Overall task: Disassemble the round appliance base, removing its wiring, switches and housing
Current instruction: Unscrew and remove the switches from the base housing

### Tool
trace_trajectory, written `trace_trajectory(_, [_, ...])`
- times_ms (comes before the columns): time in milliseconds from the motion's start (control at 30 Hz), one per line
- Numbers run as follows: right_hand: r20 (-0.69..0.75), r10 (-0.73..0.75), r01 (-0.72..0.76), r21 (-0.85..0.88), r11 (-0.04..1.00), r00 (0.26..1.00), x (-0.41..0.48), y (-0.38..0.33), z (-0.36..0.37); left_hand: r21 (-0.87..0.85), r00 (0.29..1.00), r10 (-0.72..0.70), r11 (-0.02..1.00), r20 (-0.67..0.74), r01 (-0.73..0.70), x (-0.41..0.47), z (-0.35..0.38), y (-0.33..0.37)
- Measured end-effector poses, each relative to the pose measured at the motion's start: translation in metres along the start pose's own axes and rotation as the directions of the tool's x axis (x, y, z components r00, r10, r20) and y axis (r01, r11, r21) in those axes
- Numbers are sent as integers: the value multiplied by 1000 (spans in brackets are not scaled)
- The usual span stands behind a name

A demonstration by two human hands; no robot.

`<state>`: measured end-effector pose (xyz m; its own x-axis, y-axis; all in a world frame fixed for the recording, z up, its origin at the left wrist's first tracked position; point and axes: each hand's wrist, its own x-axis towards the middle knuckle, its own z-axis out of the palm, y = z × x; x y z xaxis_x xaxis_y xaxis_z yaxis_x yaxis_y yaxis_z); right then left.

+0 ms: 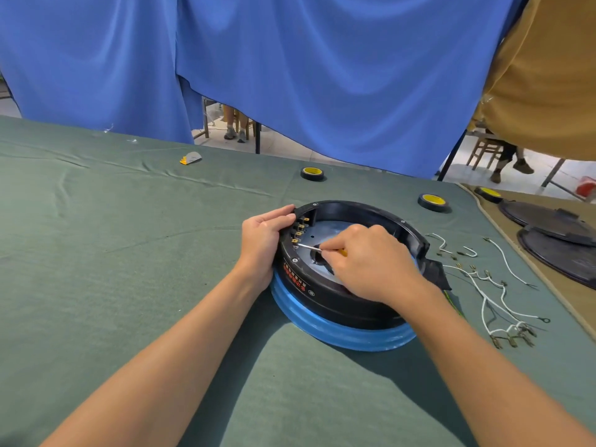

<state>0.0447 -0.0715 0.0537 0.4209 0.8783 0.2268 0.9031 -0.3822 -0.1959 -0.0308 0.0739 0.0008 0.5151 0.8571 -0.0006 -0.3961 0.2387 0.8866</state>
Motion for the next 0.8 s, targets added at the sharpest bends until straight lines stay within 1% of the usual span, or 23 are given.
trace_trajectory(67, [-37,-11,13,57,998,999,-5,11,-4,-10,1000,-6,1000,15,6,1,-1,-1])
trace_trajectory(133, [-69,-29,34,74,997,997,-7,16,-5,-17,1000,-6,1000,24,6,3,-1,-1])
trace_trajectory(233, [-41,-76,81,119,990,996,-7,13,-2,-20,1000,-1,1000,30,2,2,-1,-1])
trace_trajectory(400, [-12,-92,93,154,984,996,-6,11,0,-38,998,-14,999,56,16,3,-3,0])
trace_trajectory(500, [-3,-108,107,143,984,994,-4,11,3,-61,997,-28,998,72,33,2,-3,-1])
trace_trajectory(700, [-44,-152,152,14,988,987,-1,8,2,-83,998,-26,996,49,30,2,-2,-2])
trace_trajectory(800, [-50,-157,158,25,987,986,-3,9,1,-79,999,-12,997,41,15,1,-1,-2])
